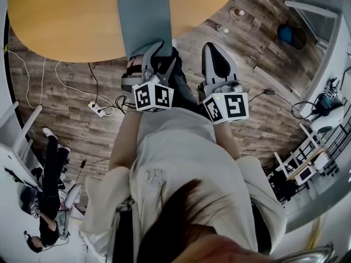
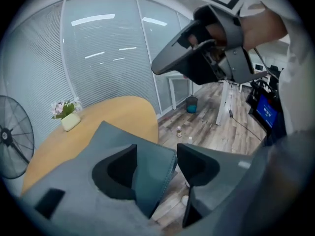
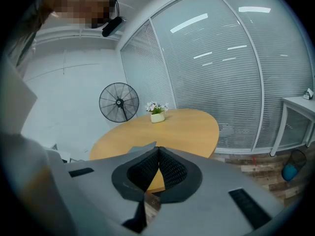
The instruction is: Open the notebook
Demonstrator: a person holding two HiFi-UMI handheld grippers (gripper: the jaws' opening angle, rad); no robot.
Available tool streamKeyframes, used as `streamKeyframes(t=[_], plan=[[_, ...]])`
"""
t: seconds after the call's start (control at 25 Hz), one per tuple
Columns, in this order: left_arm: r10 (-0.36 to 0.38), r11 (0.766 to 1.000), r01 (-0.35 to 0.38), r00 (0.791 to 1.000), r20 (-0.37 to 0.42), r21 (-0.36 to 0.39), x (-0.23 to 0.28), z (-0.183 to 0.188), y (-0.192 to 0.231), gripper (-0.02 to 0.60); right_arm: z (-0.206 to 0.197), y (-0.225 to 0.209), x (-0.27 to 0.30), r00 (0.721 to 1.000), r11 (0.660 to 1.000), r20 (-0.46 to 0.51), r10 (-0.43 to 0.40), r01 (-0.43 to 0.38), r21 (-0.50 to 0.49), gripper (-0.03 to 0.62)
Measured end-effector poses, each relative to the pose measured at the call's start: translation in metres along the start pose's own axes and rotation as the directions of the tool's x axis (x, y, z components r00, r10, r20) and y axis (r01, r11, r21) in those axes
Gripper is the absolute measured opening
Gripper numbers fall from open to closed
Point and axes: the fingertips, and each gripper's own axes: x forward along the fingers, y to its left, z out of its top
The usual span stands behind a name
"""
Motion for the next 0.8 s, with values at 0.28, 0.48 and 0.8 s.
streamKeyframes(t=[0.28, 0.48, 0.8], plan=[[0.018, 0.999, -0.017, 0.999, -0.041, 0.027, 0.006, -0.007, 0.0, 0.262, 0.0, 0.003, 0.0, 1.0, 1.0, 0.002, 0.002, -0.002, 0.001, 0.0], [0.017, 1.0, -0.017, 0.999, -0.028, 0.016, 0.001, -0.005, 0.001, 0.259, 0.001, 0.004, 0.0, 1.0, 1.0, 0.004, -0.001, 0.001, -0.003, 0.0], [0.02, 1.0, -0.02, 1.0, 0.002, -0.008, -0.011, 0.001, 0.004, 0.208, 0.006, 0.011, 0.004, 1.0, 1.0, 0.014, 0.008, -0.008, -0.014, 0.0]])
